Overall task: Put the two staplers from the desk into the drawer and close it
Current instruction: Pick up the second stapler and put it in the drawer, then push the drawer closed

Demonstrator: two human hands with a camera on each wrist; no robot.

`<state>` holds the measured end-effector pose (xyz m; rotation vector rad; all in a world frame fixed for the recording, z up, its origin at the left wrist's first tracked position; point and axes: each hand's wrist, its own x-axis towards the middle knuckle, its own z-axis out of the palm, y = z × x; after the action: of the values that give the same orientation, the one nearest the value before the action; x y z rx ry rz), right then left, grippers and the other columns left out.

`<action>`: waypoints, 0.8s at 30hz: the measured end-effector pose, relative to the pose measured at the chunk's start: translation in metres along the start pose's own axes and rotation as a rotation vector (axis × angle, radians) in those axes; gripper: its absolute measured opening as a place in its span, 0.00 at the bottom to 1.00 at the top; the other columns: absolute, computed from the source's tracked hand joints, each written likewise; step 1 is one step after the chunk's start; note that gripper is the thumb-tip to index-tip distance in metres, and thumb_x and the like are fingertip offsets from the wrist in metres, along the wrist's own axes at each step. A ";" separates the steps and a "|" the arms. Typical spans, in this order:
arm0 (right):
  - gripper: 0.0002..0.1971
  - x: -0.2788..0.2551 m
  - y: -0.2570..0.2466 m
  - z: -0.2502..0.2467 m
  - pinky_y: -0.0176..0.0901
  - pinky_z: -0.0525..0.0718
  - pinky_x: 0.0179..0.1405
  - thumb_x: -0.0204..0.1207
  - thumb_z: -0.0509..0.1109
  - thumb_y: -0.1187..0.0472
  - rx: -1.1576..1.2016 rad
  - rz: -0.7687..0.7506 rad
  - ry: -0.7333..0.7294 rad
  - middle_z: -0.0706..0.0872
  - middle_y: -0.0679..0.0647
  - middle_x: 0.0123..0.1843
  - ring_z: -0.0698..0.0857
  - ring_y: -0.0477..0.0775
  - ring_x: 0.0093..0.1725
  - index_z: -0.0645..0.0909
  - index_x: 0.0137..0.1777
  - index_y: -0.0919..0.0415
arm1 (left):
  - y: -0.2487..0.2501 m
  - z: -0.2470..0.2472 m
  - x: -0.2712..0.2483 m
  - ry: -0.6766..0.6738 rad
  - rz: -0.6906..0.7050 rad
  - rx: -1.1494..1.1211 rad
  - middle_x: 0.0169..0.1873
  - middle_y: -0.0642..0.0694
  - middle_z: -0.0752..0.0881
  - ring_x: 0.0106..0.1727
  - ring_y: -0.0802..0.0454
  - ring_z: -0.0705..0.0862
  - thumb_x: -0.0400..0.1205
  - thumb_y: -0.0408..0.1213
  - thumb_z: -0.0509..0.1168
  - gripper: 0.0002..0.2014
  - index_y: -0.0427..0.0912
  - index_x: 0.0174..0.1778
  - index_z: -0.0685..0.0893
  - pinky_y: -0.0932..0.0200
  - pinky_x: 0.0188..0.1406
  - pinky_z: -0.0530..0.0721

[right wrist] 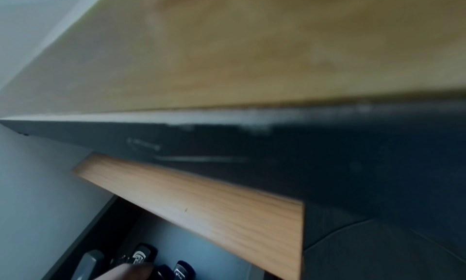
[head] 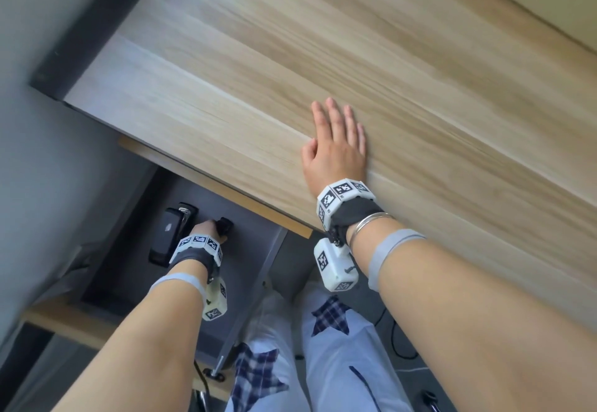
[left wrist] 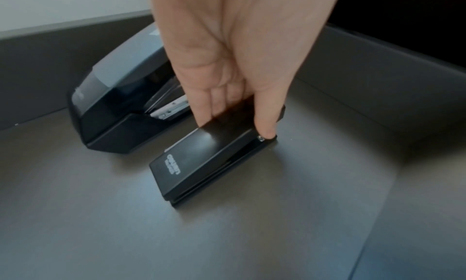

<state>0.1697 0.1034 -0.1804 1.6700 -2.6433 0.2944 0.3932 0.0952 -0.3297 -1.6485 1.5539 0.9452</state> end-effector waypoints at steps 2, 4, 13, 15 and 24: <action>0.32 0.000 0.001 0.000 0.56 0.61 0.81 0.73 0.52 0.56 0.000 -0.001 -0.014 0.68 0.50 0.83 0.65 0.59 0.83 0.65 0.80 0.48 | -0.004 0.001 -0.005 -0.007 0.003 -0.025 0.63 0.36 0.85 0.65 0.38 0.83 0.78 0.44 0.67 0.25 0.36 0.69 0.76 0.54 0.59 0.80; 0.31 0.000 0.001 0.000 0.56 0.60 0.81 0.74 0.56 0.57 0.014 0.000 -0.022 0.68 0.50 0.83 0.65 0.59 0.83 0.65 0.80 0.48 | -0.014 0.003 -0.014 0.000 -0.010 -0.072 0.61 0.36 0.86 0.63 0.38 0.84 0.78 0.45 0.67 0.24 0.36 0.67 0.77 0.54 0.57 0.80; 0.30 0.001 0.002 -0.004 0.58 0.59 0.82 0.75 0.58 0.59 0.053 -0.001 -0.051 0.68 0.52 0.83 0.63 0.60 0.83 0.66 0.80 0.50 | -0.104 0.011 -0.087 0.186 -0.193 -0.216 0.61 0.35 0.86 0.63 0.37 0.83 0.80 0.38 0.60 0.17 0.41 0.63 0.83 0.53 0.61 0.81; 0.30 0.001 0.003 -0.005 0.57 0.56 0.83 0.77 0.57 0.60 0.049 -0.007 -0.086 0.64 0.52 0.84 0.60 0.59 0.84 0.63 0.81 0.50 | -0.129 0.013 -0.109 0.198 -0.257 -0.203 0.60 0.33 0.86 0.62 0.37 0.83 0.81 0.36 0.58 0.16 0.38 0.62 0.83 0.52 0.59 0.81; 0.29 0.000 0.003 -0.004 0.57 0.57 0.82 0.77 0.56 0.60 0.060 -0.023 -0.065 0.64 0.53 0.84 0.61 0.60 0.84 0.64 0.81 0.50 | -0.171 0.048 -0.168 -0.009 -0.510 -0.222 0.61 0.34 0.85 0.62 0.37 0.84 0.83 0.38 0.59 0.16 0.33 0.61 0.84 0.52 0.58 0.81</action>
<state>0.1669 0.1055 -0.1769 1.7562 -2.6848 0.3280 0.5562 0.2323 -0.2109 -2.0571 0.9658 0.8604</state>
